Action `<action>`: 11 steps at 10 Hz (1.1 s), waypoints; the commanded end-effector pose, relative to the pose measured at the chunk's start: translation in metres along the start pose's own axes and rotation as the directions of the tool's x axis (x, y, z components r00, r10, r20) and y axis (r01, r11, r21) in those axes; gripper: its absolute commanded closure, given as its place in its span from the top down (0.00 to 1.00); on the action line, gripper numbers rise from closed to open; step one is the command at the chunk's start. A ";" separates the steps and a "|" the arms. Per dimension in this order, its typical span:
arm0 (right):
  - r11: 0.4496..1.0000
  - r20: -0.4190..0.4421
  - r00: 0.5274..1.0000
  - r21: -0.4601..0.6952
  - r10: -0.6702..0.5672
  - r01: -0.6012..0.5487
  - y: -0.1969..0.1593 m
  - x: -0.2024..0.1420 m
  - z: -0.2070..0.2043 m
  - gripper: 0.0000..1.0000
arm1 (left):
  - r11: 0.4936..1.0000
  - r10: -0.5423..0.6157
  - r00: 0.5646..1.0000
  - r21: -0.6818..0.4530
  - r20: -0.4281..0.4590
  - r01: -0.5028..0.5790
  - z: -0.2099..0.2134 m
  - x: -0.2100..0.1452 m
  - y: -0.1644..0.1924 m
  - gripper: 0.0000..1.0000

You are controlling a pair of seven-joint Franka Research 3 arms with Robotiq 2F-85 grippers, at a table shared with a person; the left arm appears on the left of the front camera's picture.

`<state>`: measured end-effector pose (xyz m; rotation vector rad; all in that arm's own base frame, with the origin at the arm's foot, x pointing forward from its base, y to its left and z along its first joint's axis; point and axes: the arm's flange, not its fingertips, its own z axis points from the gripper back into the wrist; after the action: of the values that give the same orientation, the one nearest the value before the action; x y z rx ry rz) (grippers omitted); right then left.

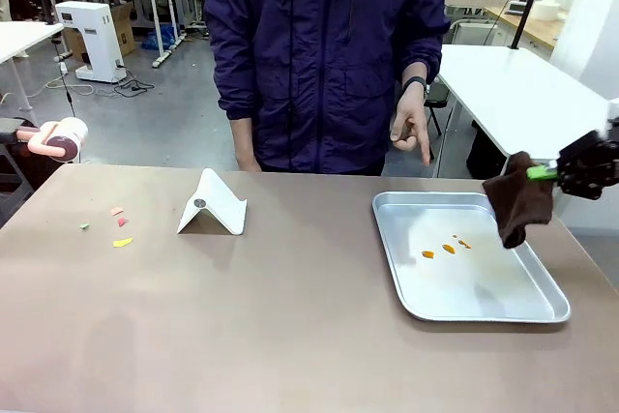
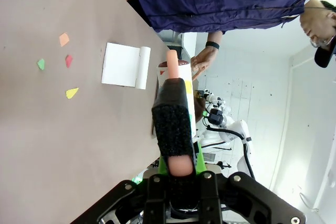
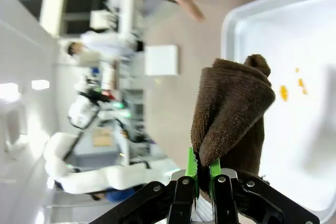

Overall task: Clean the surface of the table.
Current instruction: If a person points to the right, clean the right side of the table with your right hand, and if they point to the left, clean the left side with your left hand.

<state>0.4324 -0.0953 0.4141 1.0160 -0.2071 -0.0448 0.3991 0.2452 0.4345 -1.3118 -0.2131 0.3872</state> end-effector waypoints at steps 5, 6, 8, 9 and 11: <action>0.939 -0.098 0.995 -0.340 0.013 -0.045 -0.024 0.037 -0.055 0.10 | 1.000 -0.017 1.000 -0.005 -0.009 0.017 0.001 -0.004 -0.002 0.00; 0.924 -0.088 0.996 -0.380 0.004 -0.038 -0.035 0.041 -0.068 0.10 | 1.000 -0.017 1.000 -0.005 -0.009 0.017 0.001 -0.004 -0.002 0.00; 0.916 -0.098 0.995 -0.400 -0.026 -0.016 -0.053 0.049 -0.091 0.10 | 1.000 -0.017 1.000 -0.005 -0.009 0.017 0.001 -0.004 -0.002 0.00; 0.914 -0.094 0.995 -0.406 -0.034 -0.007 -0.059 0.052 -0.100 0.10 | 1.000 -0.017 1.000 -0.005 -0.009 0.017 0.001 -0.004 -0.002 0.00; 0.926 -0.095 0.994 -0.378 -0.045 0.006 -0.073 0.057 -0.124 0.10 | 1.000 -0.017 1.000 -0.005 -0.009 0.017 0.001 -0.004 -0.002 0.00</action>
<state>0.5039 -0.0444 0.3005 0.6216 -0.0687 -0.0301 0.3989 0.2452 0.4347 -1.3118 -0.2136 0.3868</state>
